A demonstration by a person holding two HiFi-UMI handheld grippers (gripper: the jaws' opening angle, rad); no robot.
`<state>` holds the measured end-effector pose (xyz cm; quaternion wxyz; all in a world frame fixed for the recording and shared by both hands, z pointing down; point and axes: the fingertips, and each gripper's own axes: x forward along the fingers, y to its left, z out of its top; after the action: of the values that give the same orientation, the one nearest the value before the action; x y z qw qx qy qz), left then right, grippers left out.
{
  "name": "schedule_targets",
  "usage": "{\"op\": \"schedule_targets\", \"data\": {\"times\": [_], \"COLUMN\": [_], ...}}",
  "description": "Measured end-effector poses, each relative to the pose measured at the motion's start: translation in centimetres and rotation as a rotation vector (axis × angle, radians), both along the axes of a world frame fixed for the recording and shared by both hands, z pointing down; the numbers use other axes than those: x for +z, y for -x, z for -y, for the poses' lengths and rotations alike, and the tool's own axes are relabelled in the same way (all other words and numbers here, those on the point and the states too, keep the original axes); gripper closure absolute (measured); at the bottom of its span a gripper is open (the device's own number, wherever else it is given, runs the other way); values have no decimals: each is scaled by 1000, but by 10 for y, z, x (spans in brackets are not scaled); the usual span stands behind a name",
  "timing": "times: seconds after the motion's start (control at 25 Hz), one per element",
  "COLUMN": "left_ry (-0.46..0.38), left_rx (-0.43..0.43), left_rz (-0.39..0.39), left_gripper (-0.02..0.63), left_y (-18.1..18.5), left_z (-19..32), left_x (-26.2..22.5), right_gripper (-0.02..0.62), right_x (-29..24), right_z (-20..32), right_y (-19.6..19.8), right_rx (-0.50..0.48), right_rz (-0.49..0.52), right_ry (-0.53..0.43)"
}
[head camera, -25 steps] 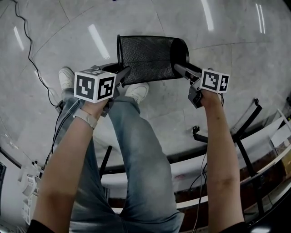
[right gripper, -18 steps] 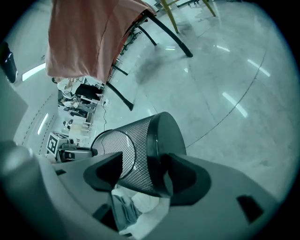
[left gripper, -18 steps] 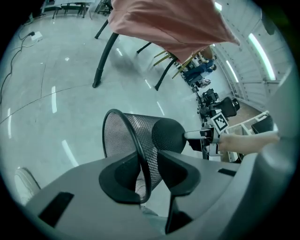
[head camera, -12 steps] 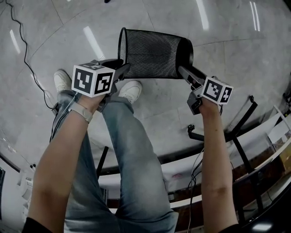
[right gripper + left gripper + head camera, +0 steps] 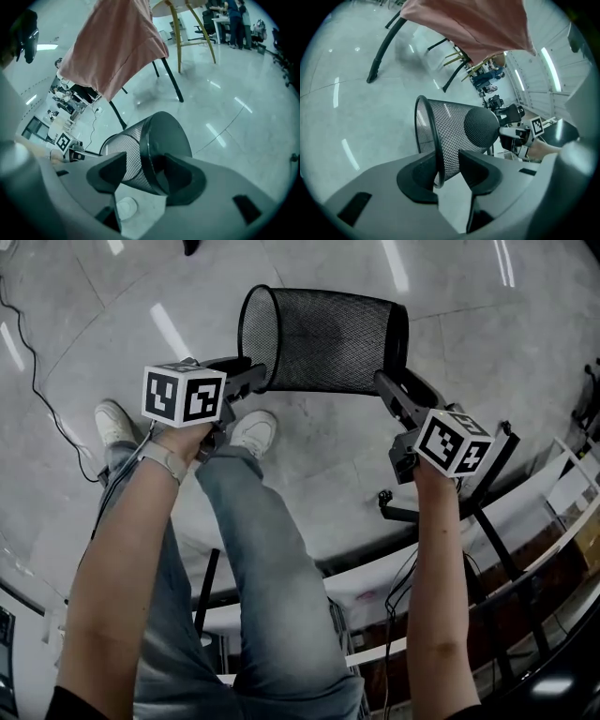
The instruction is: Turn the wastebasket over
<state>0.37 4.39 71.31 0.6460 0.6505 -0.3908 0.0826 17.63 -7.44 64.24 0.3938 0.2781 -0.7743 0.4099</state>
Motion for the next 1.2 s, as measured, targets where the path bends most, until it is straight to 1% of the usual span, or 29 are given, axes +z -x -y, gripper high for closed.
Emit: {"op": "schedule_targets", "data": {"times": [0.12,0.32,0.52,0.64,0.8,1.0,1.08,1.2], "left_ry": [37,90,159,157,155,138,130,127], "left_rx": [-10,19,72,74,38,7,1,-8], "left_rz": [5,105,161,191,181,179,173,166], "left_gripper": [457,430,430,431,431,431,433,433], "left_y": [12,39,68,95,140,194,212,236], "left_z": [-14,-41,-70,-85,-102,-129,-139,-158], "left_x": [7,21,25,14,-8,-43,-53,-64], "right_gripper": [359,360,360,362,367,377,388,405], "right_x": [-13,-30,-34,-37,-37,-34,-32,-22], "right_z": [-8,-28,-50,-66,-89,-117,-129,-151], "right_y": [19,64,101,120,155,191,207,223], "right_rx": [-55,-170,-242,-304,-388,-467,-492,-498], "right_rz": [-46,-167,-248,-311,-396,-493,-523,-575], "right_ry": [-66,-213,-261,-304,-361,-393,-394,-371]}}
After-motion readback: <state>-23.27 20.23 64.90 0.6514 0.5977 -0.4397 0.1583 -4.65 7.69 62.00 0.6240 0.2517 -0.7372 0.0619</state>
